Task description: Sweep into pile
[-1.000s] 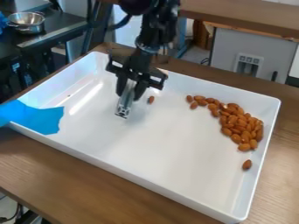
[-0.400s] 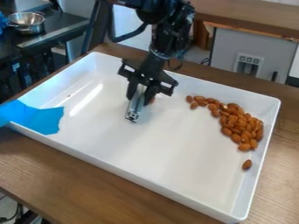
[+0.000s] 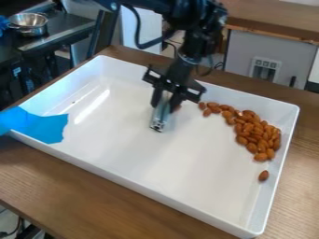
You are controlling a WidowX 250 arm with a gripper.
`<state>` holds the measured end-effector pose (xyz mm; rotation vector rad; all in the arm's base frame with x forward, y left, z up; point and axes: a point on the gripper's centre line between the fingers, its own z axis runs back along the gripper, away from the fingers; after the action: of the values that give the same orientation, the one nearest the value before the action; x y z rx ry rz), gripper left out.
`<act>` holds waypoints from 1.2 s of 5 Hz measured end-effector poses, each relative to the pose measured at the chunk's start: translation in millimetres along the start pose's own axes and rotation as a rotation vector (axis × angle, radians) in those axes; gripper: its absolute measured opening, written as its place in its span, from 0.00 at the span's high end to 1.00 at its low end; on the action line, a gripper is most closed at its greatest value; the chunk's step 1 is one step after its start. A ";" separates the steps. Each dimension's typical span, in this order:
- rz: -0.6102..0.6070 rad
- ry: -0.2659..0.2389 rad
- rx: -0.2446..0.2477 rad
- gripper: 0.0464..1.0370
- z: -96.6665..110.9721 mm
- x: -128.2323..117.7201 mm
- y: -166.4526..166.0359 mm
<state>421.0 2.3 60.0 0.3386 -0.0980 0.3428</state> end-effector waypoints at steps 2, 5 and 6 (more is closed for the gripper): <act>-0.096 -0.008 -0.059 0.67 27.9 -33.5 -69.8; -0.113 -0.054 -0.088 0.67 46.8 -55.1 -106.8; -0.080 -0.065 -0.118 0.67 68.0 -58.9 -73.5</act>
<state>388.6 -104.5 92.2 0.2363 -0.1671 0.2457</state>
